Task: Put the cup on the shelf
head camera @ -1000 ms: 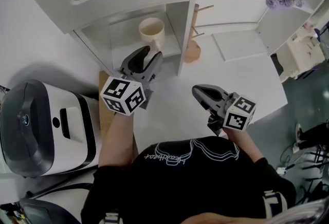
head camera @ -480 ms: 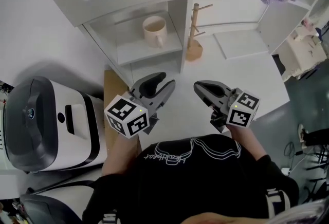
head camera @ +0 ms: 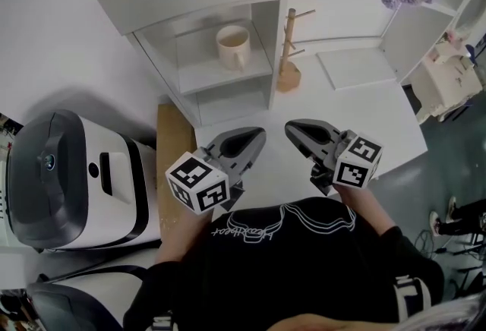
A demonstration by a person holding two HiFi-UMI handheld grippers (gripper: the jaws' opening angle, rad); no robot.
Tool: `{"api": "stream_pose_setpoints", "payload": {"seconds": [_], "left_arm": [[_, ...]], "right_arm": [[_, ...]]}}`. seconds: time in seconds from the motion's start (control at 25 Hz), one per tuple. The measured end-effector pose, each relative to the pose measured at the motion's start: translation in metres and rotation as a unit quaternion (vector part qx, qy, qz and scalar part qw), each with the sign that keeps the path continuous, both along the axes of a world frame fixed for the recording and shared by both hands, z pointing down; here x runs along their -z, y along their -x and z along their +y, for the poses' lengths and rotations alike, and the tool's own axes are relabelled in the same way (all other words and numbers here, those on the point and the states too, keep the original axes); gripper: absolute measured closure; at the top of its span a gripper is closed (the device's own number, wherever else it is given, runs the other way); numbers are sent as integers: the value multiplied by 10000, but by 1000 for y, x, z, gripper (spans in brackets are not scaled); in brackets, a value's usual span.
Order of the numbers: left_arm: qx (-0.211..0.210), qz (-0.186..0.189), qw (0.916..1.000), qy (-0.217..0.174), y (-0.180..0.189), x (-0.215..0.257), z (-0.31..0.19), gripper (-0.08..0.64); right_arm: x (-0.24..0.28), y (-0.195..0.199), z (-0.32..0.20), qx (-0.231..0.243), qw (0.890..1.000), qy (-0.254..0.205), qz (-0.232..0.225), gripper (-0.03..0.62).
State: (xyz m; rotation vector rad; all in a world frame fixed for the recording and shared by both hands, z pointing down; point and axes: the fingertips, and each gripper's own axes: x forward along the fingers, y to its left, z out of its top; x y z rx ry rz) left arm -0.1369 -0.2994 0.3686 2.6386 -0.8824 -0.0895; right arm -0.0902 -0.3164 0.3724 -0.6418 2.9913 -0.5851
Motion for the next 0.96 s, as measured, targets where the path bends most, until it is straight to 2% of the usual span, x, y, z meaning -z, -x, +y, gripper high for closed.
{"api": "stream_pose_setpoints", "payload": {"seconds": [0.24,0.96], "left_arm": [[27,143,9999,74,1,0,2,555],[20,127,9998,167,1,-11,4,555]], "right_arm": [[-2,6,1,57,10000,49,-62,586],[-11,7,5,-15,9999,147,14,586]]}}
